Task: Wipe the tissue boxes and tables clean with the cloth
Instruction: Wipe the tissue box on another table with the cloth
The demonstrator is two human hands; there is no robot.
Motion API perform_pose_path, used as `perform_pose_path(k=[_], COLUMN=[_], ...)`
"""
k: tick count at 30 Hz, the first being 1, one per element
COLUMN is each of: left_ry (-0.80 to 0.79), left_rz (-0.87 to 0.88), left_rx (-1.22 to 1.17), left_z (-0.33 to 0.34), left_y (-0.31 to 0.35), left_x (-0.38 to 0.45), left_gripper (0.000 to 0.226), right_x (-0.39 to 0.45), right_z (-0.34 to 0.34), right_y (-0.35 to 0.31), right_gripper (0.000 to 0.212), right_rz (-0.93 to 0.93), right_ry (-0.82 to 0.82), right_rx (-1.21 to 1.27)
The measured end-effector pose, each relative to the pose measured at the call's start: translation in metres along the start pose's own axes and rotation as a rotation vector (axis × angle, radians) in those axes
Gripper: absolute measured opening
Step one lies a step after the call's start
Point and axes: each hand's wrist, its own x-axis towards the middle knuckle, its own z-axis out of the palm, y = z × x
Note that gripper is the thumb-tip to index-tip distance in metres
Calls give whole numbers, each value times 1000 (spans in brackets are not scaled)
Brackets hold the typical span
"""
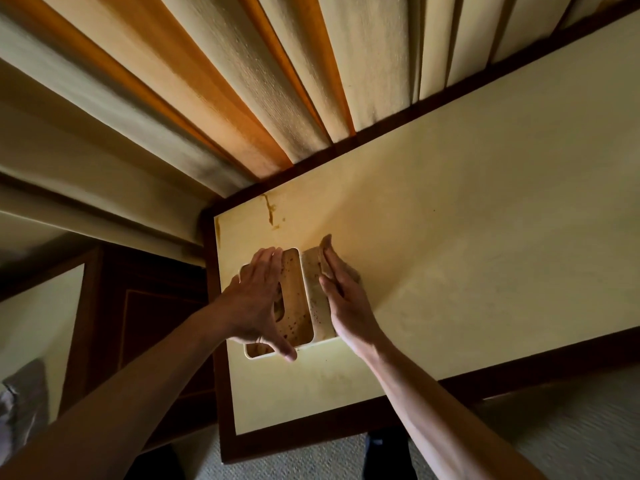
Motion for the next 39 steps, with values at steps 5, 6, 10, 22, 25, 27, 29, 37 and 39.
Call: perform_pose_path(k=[5,6,10,22,25,27,29,37,39], left_ry=[6,3,5,6,10,2,-6,-26,-27], left_rz=[-6,-8,-5,-2,-6,-8,-14,-10,-5], left_rx=[-8,-5,-15,-2,-2,5,2,13,13], left_z=[-2,-2,-2,0,1,1,2,1,0], left_y=[2,2,2,1,1,1,1,2,1], left_x=[0,0,0,1,2,2,3,2,2], left_gripper=[169,169,169,167,170,170,169,169,169], right_x=[-34,-38,-47,-3,19,30,38,18,6], right_z=[1,3,4,-2,1,3,4,0,-1], right_y=[15,19,30,24,20,16,11,8,7], right_gripper=[51,52,53,61,59,56,53,46,38], right_rz=[114,127,215,312,315,273,232,46,7], right_ry=[-29,-20,23,-52,-20,-10,-2,2,-19], right_rx=[137,130,113,41,24,28,22,25,38])
